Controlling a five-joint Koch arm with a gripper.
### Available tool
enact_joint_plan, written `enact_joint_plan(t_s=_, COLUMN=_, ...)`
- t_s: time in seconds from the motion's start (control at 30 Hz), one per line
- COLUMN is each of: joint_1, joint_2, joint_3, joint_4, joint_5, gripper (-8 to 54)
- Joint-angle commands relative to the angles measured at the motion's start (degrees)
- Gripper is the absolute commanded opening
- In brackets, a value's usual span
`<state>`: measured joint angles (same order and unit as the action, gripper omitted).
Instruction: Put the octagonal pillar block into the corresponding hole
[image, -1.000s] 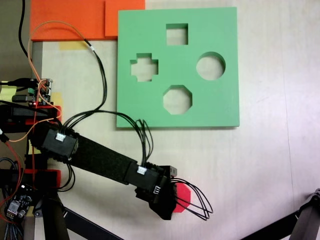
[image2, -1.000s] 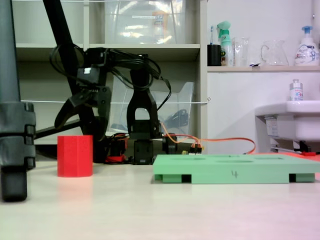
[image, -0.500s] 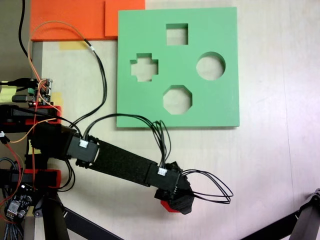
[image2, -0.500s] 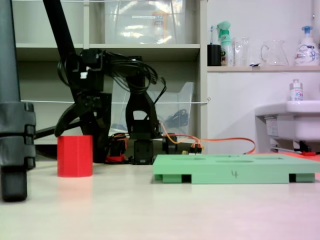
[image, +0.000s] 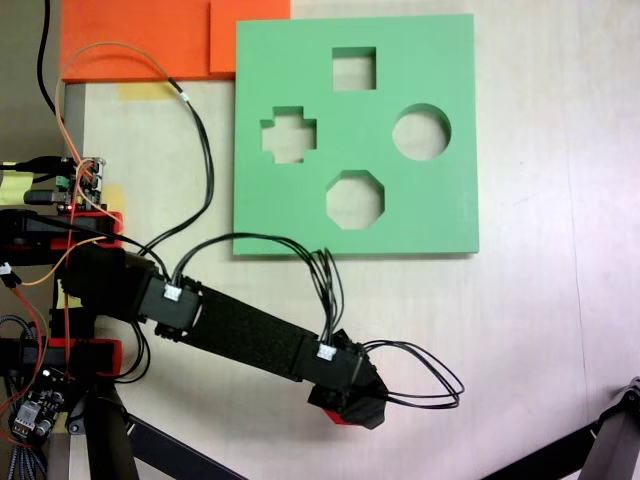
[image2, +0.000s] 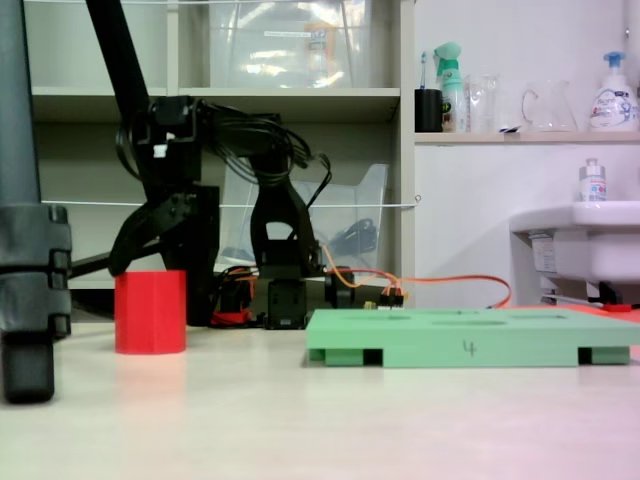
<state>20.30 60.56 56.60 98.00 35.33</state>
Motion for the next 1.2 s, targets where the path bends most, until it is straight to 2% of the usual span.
enact_joint_plan(t_s=0.0, joint_1=0.9, joint_2=1.3, joint_3=-1.7, joint_4=5.4, joint_5=0.2, gripper=52.2)
enact_joint_plan(t_s=0.43, joint_1=1.8, joint_2=-3.8, joint_3=-0.8, joint_4=5.4, joint_5=0.4, gripper=51.4)
enact_joint_plan(t_s=0.47, joint_1=1.8, joint_2=-3.8, joint_3=-0.8, joint_4=5.4, joint_5=0.4, gripper=48.3)
enact_joint_plan(t_s=0.5, joint_1=1.6, joint_2=-3.8, joint_3=-0.8, joint_4=5.4, joint_5=0.4, gripper=41.9)
enact_joint_plan(t_s=0.53, joint_1=1.7, joint_2=-3.7, joint_3=-0.5, joint_4=5.6, joint_5=0.7, gripper=39.5)
enact_joint_plan(t_s=0.63, joint_1=2.6, joint_2=-3.4, joint_3=0.6, joint_4=6.0, joint_5=2.9, gripper=38.5)
enact_joint_plan(t_s=0.73, joint_1=3.9, joint_2=-2.5, joint_3=3.7, joint_4=6.0, joint_5=4.9, gripper=31.9)
enact_joint_plan(t_s=0.87, joint_1=4.7, joint_2=-1.8, joint_3=6.4, joint_4=6.1, joint_5=7.5, gripper=30.0)
enact_joint_plan(t_s=0.97, joint_1=4.8, joint_2=0.9, joint_3=7.9, joint_4=6.1, joint_5=15.3, gripper=23.3)
enact_joint_plan(t_s=1.17, joint_1=3.9, joint_2=5.5, joint_3=9.2, joint_4=6.2, joint_5=24.4, gripper=23.2)
